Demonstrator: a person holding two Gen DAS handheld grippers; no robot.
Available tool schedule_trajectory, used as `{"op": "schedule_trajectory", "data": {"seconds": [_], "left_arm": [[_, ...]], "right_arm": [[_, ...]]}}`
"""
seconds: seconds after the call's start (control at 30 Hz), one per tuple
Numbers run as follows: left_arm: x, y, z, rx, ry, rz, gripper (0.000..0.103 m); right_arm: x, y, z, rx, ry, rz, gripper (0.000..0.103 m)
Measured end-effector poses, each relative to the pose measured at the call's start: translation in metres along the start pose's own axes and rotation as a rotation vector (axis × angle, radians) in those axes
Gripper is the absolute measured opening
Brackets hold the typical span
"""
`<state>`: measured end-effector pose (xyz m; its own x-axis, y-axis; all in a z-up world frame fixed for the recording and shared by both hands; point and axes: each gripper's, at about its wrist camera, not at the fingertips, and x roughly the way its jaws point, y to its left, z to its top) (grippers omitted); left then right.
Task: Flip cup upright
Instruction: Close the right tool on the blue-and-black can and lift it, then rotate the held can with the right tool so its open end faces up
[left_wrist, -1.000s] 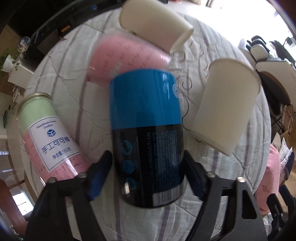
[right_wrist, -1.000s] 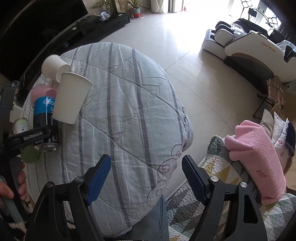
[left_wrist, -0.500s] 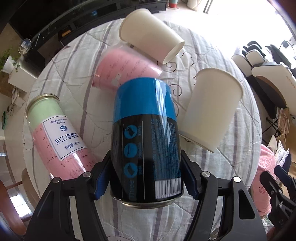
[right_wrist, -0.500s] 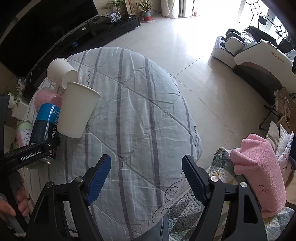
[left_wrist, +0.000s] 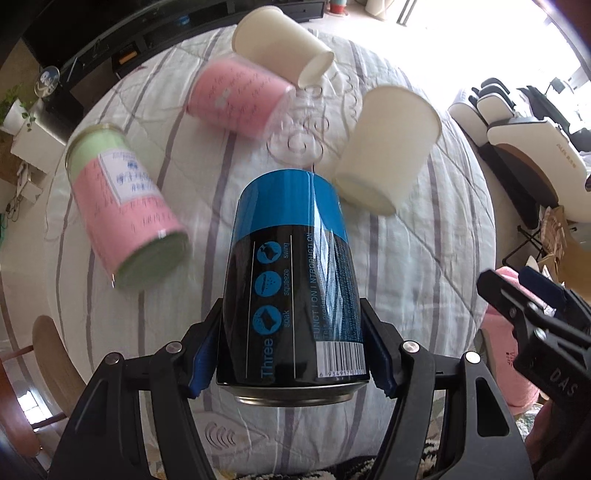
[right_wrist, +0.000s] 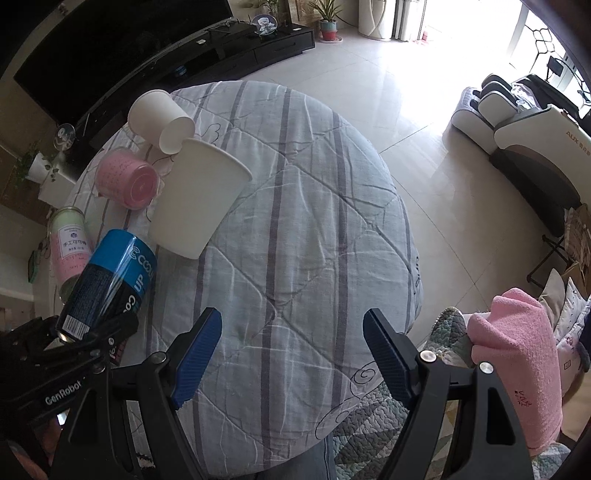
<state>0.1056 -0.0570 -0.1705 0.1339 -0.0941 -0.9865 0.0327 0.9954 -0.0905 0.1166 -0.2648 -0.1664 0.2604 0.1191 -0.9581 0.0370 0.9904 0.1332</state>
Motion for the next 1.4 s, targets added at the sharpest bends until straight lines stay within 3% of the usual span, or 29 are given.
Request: {"op": "schedule_trajectory", "data": {"seconds": [0.4,0.43,0.5,0.57,0.87,1.13,1.4], "left_arm": [[0.005,0.008,-0.069,-0.036,0.045,-0.009,0.069],[0.004,0.01,-0.073,-0.044,0.046,-0.016,0.071],[0.001,0.013,-0.078,-0.054,0.028,-0.017,0.084],[-0.003,0.018,-0.082,-0.072,0.008,0.003,0.088],[-0.041,0.046,-0.08,-0.1,-0.061,0.037,0.089],[-0.069,0.079,-0.057,-0.092,-0.121,0.064,0.092],[-0.065,0.124,-0.051,-0.044,-0.069,0.033,0.092]], "right_arm": [[0.005,0.021,-0.042,-0.096,0.046,0.013,0.08],[0.005,0.022,-0.045,-0.101,0.048,0.013,0.08],[0.003,0.023,-0.05,-0.109,0.047,0.013,0.08],[0.001,0.023,-0.053,-0.114,0.045,0.017,0.08],[-0.016,0.034,-0.05,-0.119,0.012,0.076,0.08],[-0.022,0.073,-0.04,-0.118,0.018,0.127,0.08],[0.002,0.12,-0.042,-0.074,0.091,0.13,0.08]]}}
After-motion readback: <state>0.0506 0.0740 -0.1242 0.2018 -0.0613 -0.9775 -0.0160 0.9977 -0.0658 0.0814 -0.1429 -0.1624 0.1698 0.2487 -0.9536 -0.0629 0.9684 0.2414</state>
